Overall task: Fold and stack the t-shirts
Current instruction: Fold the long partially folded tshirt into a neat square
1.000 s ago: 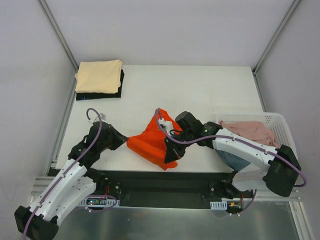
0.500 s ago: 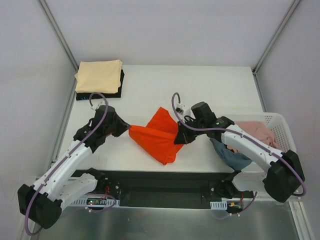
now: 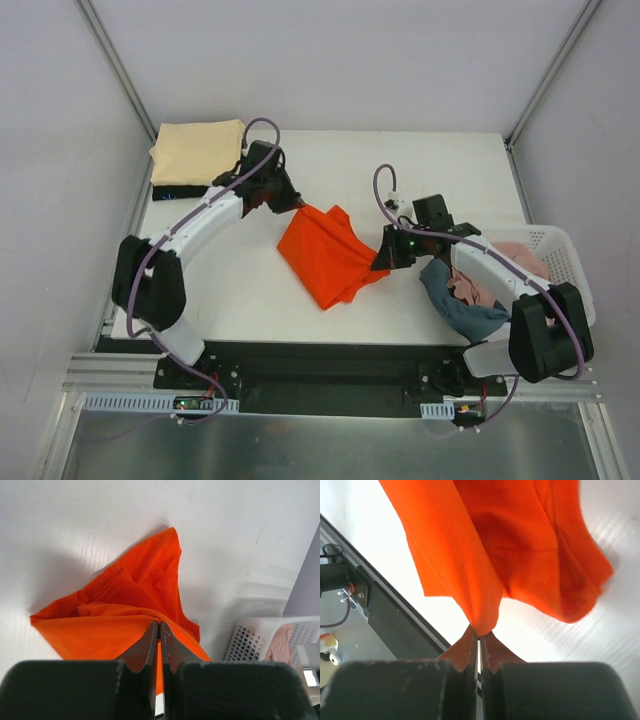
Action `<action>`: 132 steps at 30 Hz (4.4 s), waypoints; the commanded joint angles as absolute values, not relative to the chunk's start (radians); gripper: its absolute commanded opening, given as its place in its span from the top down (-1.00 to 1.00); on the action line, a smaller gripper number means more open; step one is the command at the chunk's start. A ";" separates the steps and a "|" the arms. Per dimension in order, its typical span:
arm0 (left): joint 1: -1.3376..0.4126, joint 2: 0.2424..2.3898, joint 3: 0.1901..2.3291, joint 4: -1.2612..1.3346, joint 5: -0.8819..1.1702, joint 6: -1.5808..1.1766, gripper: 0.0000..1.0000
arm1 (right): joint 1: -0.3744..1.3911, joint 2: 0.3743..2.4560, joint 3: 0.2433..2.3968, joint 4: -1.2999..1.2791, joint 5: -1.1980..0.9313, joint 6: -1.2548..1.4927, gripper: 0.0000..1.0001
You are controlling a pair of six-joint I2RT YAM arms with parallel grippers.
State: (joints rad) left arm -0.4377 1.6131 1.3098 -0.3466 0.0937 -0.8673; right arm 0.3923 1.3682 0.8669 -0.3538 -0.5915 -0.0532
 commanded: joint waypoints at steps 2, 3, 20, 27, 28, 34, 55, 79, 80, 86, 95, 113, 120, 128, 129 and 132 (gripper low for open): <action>-0.433 1.828 1.506 -0.325 0.216 -0.810 1.00 | 0.338 1.394 0.842 -0.353 -0.598 -0.051 0.99; -0.433 1.888 1.531 -0.327 0.224 -0.805 1.00 | 0.336 1.411 0.842 -0.357 -0.592 -0.051 0.99; -0.465 1.864 1.570 -0.327 0.275 -0.614 -0.99 | 0.474 1.396 1.012 -0.525 -0.523 -0.104 -0.93; -0.463 1.787 1.311 -0.301 0.346 -0.658 -0.99 | 0.526 1.443 1.039 -0.332 -0.549 0.096 -0.93; -0.462 1.787 1.284 -0.292 0.353 -0.664 -0.99 | 0.529 1.459 1.035 -0.307 -0.552 0.151 -0.93; -0.477 1.772 1.071 -0.201 0.417 -0.753 -0.99 | 0.526 1.586 1.034 -0.276 -0.499 0.190 -0.93; -0.710 1.218 0.796 -0.314 0.058 -0.870 -0.99 | 0.442 1.391 1.046 -0.478 -0.232 -0.018 -0.93; -0.471 1.775 1.230 -0.331 0.222 -0.689 0.57 | 0.581 1.669 1.049 -0.518 -0.071 0.247 -0.06; -0.471 1.775 1.232 -0.331 0.224 -0.687 0.77 | 0.586 1.670 1.054 -0.525 -0.063 0.248 0.06; -0.471 1.737 1.244 -0.327 0.247 -0.660 1.00 | 0.589 1.626 1.069 -0.577 -0.061 0.264 0.78; -0.471 1.614 1.201 -0.227 0.268 -0.598 1.00 | 0.568 1.508 1.009 -0.528 -0.175 0.241 0.81; -0.469 2.123 1.563 -0.202 0.287 -0.520 0.65 | 0.466 1.582 0.827 -0.339 -0.275 0.259 0.29; -0.469 2.019 1.493 -0.219 0.296 -0.497 -0.31 | 0.468 1.474 0.923 -0.474 -0.245 0.203 -0.12; -0.469 1.803 1.356 -0.219 0.304 -0.477 -0.99 | 0.469 1.427 1.046 -0.551 -0.195 0.158 -0.31; -0.469 1.789 1.342 -0.219 0.302 -0.477 -0.98 | 0.468 1.448 1.061 -0.551 -0.184 0.158 -0.30; -0.469 1.750 1.283 -0.219 0.291 -0.480 -0.99 | 0.466 1.511 1.135 -0.560 -0.112 0.178 -0.29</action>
